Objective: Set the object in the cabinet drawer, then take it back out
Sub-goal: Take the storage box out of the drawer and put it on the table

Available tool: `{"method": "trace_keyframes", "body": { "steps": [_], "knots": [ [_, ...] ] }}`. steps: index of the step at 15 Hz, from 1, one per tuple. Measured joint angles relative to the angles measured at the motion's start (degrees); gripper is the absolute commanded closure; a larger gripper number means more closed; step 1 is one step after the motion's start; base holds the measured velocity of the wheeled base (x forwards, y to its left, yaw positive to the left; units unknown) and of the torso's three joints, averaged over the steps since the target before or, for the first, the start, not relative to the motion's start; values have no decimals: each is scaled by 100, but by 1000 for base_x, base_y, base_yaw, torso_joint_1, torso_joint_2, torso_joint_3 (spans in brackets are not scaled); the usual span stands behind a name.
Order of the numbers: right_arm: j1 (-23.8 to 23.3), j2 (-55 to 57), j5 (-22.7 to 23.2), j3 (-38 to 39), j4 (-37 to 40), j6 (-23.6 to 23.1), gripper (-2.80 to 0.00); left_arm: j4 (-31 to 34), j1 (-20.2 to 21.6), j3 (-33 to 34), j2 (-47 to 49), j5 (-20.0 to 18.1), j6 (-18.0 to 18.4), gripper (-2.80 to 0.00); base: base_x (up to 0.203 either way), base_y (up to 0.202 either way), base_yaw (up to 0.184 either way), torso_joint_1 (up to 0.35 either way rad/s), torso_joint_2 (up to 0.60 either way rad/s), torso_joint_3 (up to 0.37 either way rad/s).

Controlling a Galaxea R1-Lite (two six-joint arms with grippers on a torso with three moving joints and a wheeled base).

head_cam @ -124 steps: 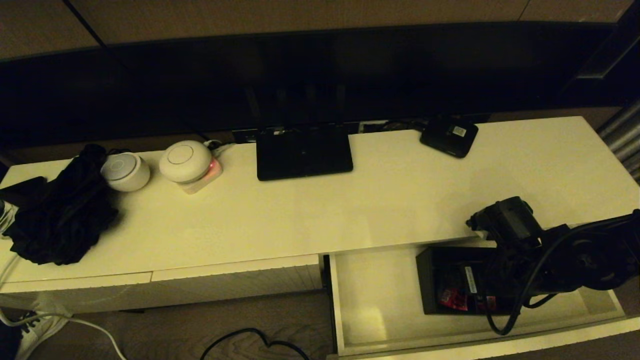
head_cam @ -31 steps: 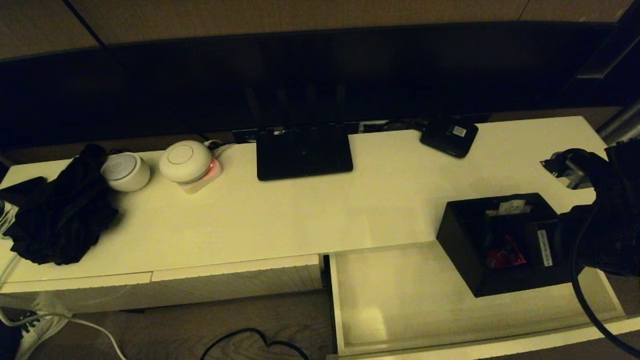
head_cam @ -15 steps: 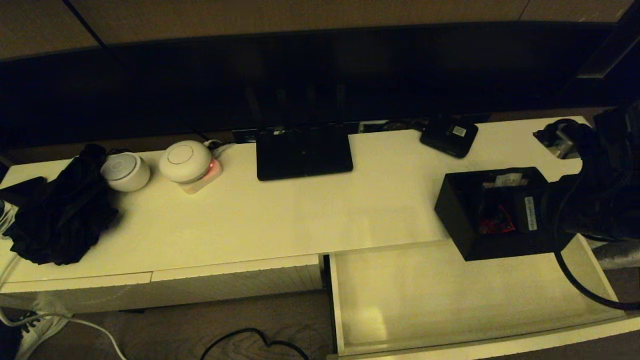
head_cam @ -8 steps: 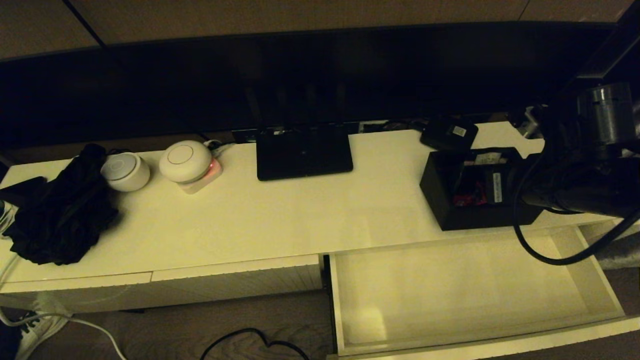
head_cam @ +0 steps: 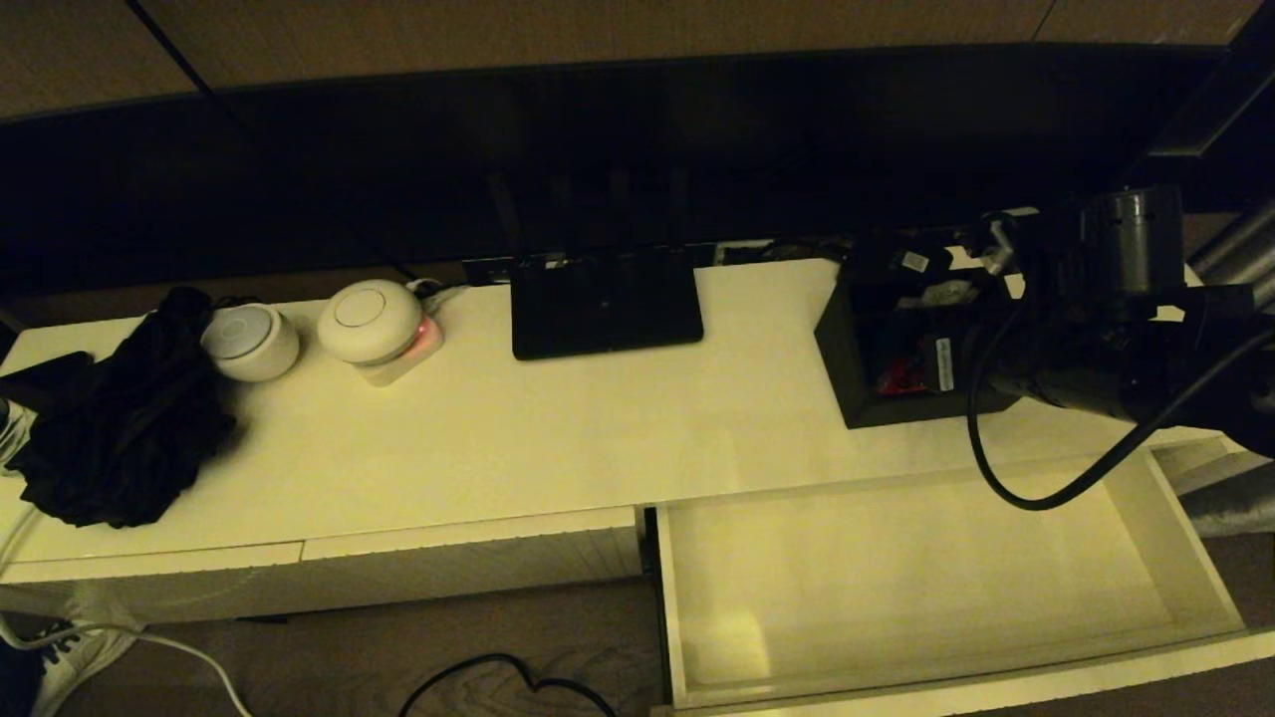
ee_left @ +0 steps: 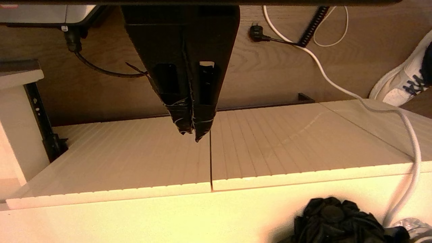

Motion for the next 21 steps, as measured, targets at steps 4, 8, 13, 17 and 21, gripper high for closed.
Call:
{"method": "trace_keyframes", "body": {
  "steps": [4,8,13,17,21],
  "knots": [
    [43,-35,-170,104,-2,11,0,0,-1,0,0,-1,0,0,0,0,0,0,0,0],
    [54,-71,-252,169,-46,13,-280,0,0,0,0,2,0,0,0,0,0,0,0,0],
    [56,-127,-289,204,-29,-22,-280,0,-2,0,0,0,0,0,0,0,0,0,0,0],
    [64,-258,-286,156,-44,-168,-280,0,-2,0,0,0,0,0,0,0,0,0,0,0],
    [136,-684,-293,208,-51,-566,-280,0,-2,0,0,2,0,0,0,0,0,0,0,0]
  ]
}}
